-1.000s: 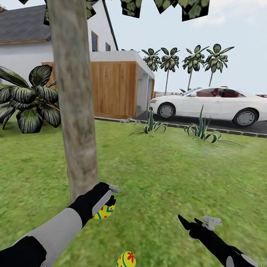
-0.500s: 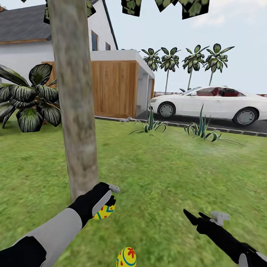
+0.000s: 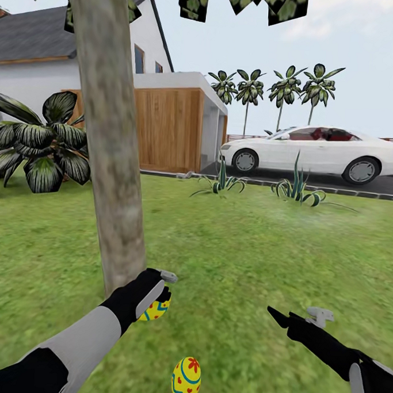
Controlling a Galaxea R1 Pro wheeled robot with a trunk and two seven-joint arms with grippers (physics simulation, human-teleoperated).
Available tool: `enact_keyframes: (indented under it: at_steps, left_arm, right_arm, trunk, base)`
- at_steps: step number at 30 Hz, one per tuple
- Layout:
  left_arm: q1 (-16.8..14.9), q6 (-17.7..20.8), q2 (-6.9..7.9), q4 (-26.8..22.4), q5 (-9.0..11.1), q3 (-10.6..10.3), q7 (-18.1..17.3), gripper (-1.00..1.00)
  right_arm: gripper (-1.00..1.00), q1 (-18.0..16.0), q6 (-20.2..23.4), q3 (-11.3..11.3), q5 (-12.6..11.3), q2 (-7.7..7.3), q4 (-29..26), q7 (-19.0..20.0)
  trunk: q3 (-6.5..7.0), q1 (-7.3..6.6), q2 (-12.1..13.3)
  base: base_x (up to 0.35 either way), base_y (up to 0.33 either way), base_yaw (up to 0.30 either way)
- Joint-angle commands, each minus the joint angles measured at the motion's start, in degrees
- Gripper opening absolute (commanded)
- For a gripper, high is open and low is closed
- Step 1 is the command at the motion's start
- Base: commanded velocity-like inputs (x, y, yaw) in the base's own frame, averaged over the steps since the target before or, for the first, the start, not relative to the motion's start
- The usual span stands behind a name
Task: Take the three Easter eggs out of the wicker basket on the lawn in the garden, then place them on the lawn next to a single tree (choose any tree) so that all three eggs are next to the same tree and none are left in the basket.
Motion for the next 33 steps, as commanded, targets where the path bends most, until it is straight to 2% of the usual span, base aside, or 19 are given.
enact_keyframes:
  at_steps: [1, 9, 33]
  left_arm:
    - [-0.1, 0.1, 0.04, -0.1, 0.6, -0.3, 0.6, -1.00]
    - [-0.1, -0.1, 0.04, -0.1, 0.6, -0.3, 0.6, -1.00]
    - [-0.1, -0.2, 0.13, 0.0, 0.5, -0.4, 0.6, -1.00]
  right_arm:
    - [1.00, -0.1, 0.5, -0.1, -0.2, 0.04, 0.0, 0.2]
    - [1.00, -0.1, 0.5, -0.2, -0.1, -0.06, 0.0, 0.2]
    - [1.00, -0.1, 0.5, -0.2, -0.1, 0.00, 0.3, 0.2]
  trunk:
    - [-0.25, 0.21, -0.4]
    - [-1.68, 1.97, -3.7]
    - [-7.00, 2.59, -4.0]
  base:
    - [0.000, 0.000, 0.000]
    - [0.000, 0.000, 0.000]
    - [0.000, 0.000, 0.000]
